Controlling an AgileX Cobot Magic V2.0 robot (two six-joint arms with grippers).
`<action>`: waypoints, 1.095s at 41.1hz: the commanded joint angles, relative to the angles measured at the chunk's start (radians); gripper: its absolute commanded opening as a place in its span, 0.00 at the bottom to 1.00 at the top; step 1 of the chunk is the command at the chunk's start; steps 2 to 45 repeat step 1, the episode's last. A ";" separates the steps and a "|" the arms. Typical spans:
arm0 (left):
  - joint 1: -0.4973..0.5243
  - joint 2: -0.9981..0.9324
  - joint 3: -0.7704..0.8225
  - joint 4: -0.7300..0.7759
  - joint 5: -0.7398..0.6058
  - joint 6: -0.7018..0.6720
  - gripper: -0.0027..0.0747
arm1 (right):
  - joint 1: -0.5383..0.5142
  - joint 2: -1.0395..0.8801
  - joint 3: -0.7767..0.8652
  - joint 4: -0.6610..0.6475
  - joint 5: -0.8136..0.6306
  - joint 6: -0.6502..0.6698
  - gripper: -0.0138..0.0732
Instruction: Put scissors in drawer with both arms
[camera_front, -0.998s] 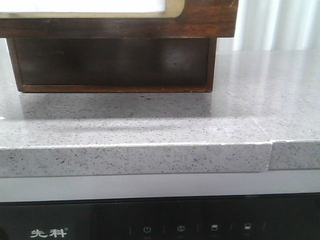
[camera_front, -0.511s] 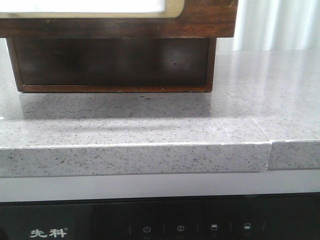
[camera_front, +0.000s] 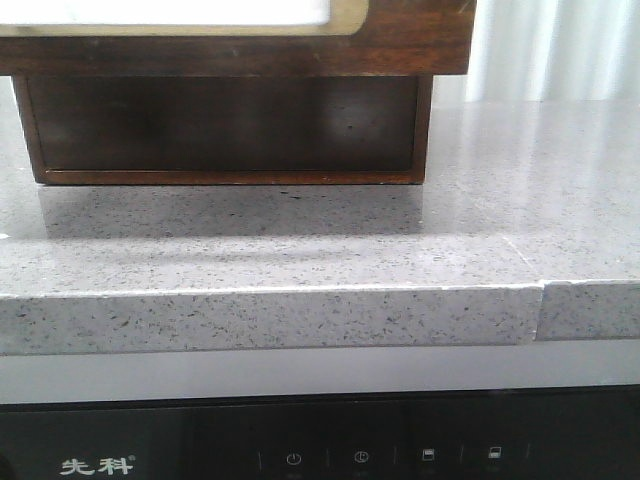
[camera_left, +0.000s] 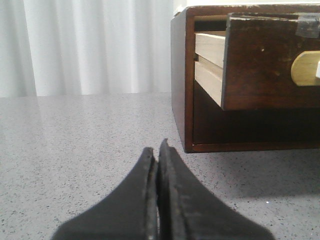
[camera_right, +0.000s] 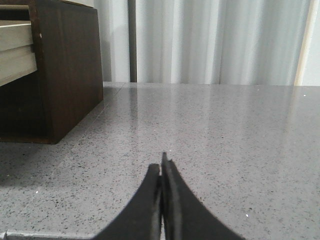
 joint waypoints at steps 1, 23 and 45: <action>0.001 -0.017 0.024 -0.009 -0.082 -0.004 0.01 | -0.006 -0.017 0.001 -0.010 -0.087 -0.009 0.08; 0.001 -0.017 0.024 -0.009 -0.082 -0.004 0.01 | -0.006 -0.017 0.001 -0.010 -0.087 -0.009 0.08; 0.001 -0.017 0.024 -0.009 -0.082 -0.004 0.01 | -0.006 -0.017 0.001 -0.010 -0.087 -0.009 0.08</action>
